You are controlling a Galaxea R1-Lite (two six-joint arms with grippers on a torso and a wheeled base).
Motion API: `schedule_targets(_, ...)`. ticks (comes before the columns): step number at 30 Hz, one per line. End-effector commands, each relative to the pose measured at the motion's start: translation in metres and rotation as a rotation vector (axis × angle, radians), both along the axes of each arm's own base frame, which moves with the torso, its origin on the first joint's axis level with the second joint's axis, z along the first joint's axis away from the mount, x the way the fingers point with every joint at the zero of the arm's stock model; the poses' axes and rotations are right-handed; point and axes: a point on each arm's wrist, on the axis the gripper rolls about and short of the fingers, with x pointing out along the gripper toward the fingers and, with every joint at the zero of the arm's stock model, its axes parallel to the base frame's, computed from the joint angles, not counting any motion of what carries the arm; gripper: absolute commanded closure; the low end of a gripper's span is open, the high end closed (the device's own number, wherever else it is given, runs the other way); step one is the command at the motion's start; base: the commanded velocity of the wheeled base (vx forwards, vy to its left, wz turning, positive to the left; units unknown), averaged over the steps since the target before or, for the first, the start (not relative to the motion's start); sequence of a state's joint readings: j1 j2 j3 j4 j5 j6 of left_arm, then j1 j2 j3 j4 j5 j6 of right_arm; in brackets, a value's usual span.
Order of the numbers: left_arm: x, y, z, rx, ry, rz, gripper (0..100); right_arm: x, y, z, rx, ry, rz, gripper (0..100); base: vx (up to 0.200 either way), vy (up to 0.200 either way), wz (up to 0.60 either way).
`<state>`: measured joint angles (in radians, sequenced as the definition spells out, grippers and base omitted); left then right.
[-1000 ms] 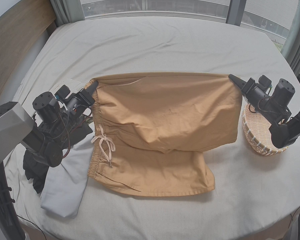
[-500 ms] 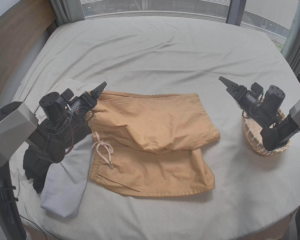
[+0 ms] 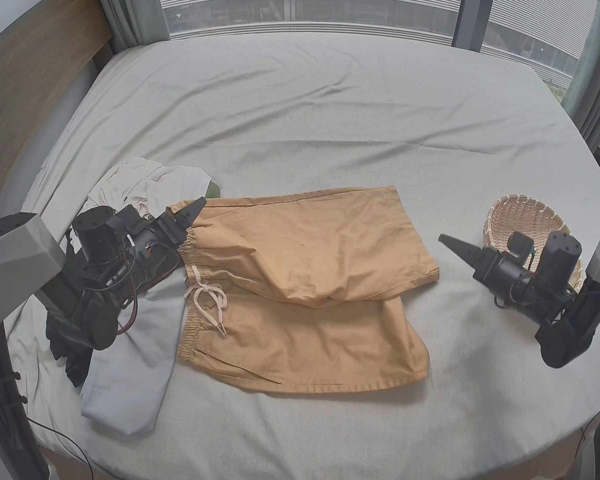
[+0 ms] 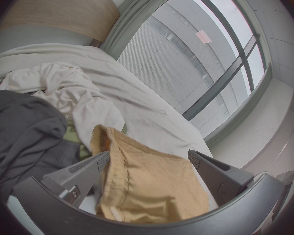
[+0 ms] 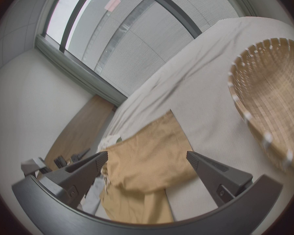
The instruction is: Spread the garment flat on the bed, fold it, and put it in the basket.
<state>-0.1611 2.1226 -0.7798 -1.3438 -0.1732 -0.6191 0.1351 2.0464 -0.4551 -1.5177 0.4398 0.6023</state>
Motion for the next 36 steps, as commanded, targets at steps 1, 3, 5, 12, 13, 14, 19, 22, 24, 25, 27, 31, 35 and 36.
schedule_targets(1,-0.04,0.012,0.01,0.006,0.01,0.012,0,-0.043,0.007,-0.016,-0.082,0.085,0.051,0,0.0,0.0,0.0)
schedule_targets(3,-0.048,0.013,0.008,0.009,0.006,0.011,0,-0.053,0.01,-0.021,-0.108,0.112,0.071,0,0.0,0.0,0.0)
schedule_targets(5,-0.057,0.012,0.004,0.01,-0.001,0.004,0,-0.06,0.011,-0.026,-0.13,0.132,0.081,0,0.0,0.0,0.0)
schedule_targets(12,-0.08,0.006,-0.013,0.028,0.058,-0.028,0,-0.069,0.009,-0.044,-0.176,0.215,0.08,0,0.0,0.0,0.0)
schedule_targets(13,-0.082,0.006,-0.014,0.029,0.068,-0.033,0,-0.069,0.008,-0.048,-0.183,0.231,0.064,0,0.0,0.0,0.0)
schedule_targets(14,-0.082,0.006,-0.015,0.03,0.072,-0.033,0,-0.068,0.008,-0.052,-0.191,0.248,0.049,0,0.0,0.0,0.0)
schedule_targets(19,-0.084,0.004,-0.016,0.032,0.079,-0.041,0,-0.071,0.009,-0.065,-0.21,0.309,0.045,0,0.0,0.0,0.0)
schedule_targets(22,-0.085,0.003,-0.017,0.034,0.082,-0.044,0,-0.072,0.014,-0.066,-0.213,0.309,0.066,0,0.0,0.0,0.0)
schedule_targets(24,-0.087,0.002,-0.018,0.035,0.089,-0.049,0,-0.073,0.019,-0.067,-0.218,0.312,0.083,0,0.0,0.0,0.0)
schedule_targets(25,-0.087,0.002,-0.019,0.036,0.092,-0.05,0,-0.073,0.021,-0.068,-0.221,0.312,0.091,0,0.0,0.0,0.0)
schedule_targets(27,-0.088,0.002,-0.019,0.036,0.094,-0.05,0,-0.073,0.023,-0.068,-0.222,0.313,0.097,0,0.0,0.0,0.0)
schedule_targets(31,-0.088,0.001,-0.019,0.037,0.095,-0.052,0,-0.074,0.031,-0.068,-0.226,0.304,0.127,0,0.0,0.0,0.0)
schedule_targets(35,-0.088,0.001,-0.02,0.037,0.097,-0.049,0,-0.073,0.037,-0.068,-0.233,0.29,0.132,0,0.0,0.0,0.0)
schedule_targets(36,-0.088,0.001,-0.02,0.037,0.097,-0.05,0,-0.072,0.039,-0.068,-0.239,0.286,0.12,0,0.0,0.0,0.0)
